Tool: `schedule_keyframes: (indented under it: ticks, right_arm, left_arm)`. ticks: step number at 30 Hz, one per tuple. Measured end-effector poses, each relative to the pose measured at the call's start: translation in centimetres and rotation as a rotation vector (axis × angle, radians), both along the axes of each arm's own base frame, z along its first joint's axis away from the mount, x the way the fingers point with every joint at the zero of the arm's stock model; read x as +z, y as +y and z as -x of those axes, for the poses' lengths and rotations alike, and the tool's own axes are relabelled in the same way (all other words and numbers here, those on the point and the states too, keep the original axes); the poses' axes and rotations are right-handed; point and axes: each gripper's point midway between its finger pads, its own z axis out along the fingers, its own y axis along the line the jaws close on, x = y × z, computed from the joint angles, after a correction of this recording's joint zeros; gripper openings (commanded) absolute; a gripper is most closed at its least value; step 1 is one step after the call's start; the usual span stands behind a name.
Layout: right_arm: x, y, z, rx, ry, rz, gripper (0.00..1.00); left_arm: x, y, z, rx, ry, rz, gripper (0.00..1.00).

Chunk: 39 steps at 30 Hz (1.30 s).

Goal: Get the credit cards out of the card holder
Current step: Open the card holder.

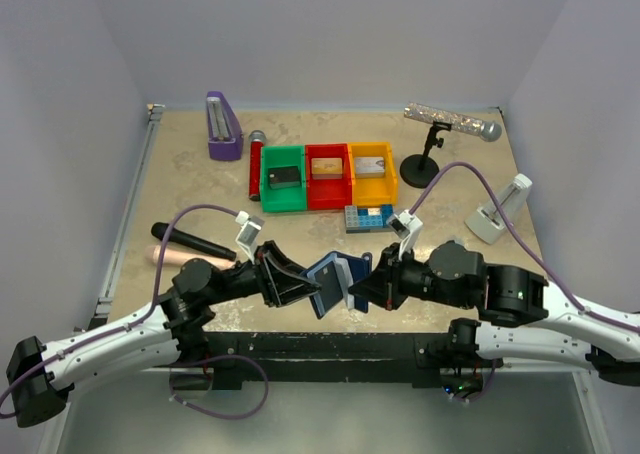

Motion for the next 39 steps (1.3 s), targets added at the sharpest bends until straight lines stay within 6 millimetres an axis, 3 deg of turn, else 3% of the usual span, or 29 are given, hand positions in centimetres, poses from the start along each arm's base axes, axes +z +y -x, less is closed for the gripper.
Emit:
schedule_keyframes:
  ticks: [8,11,17,25,28,29,39]
  right_arm:
    - [-0.1,-0.2,0.3,0.012,0.006,-0.009,0.00]
    - [0.0,-0.3,0.5,0.018,0.006,-0.014,0.19]
    - [0.3,-0.8,0.4,0.007,-0.002,-0.023,0.51]
    - [-0.1,-1.6,-0.1,-0.021,-0.022,0.031,0.68]
    - [0.0,-1.0,-0.3,-0.017,-0.021,0.060,0.79]
    - [0.0,-0.9,-0.3,-0.015,-0.019,0.069,0.90]
    - [-0.4,0.7,-1.6,-0.048,-0.012,0.176,0.93]
  left_arm:
    - [-1.0,0.0,-0.4,0.026,0.002,-0.040,0.14]
    - [-1.6,0.2,-0.8,0.047,0.003,-0.065,0.01]
    - [-2.3,0.3,-0.6,0.043,0.006,-0.112,0.00]
    - [-2.3,0.5,-0.5,0.042,0.012,-0.176,0.00]
    - [-2.0,0.4,-0.6,0.041,0.028,-0.203,0.00]
    - [-1.8,0.3,-0.7,0.043,0.036,-0.215,0.00]
    - [0.3,-0.2,-2.6,0.146,0.127,-0.390,0.00]
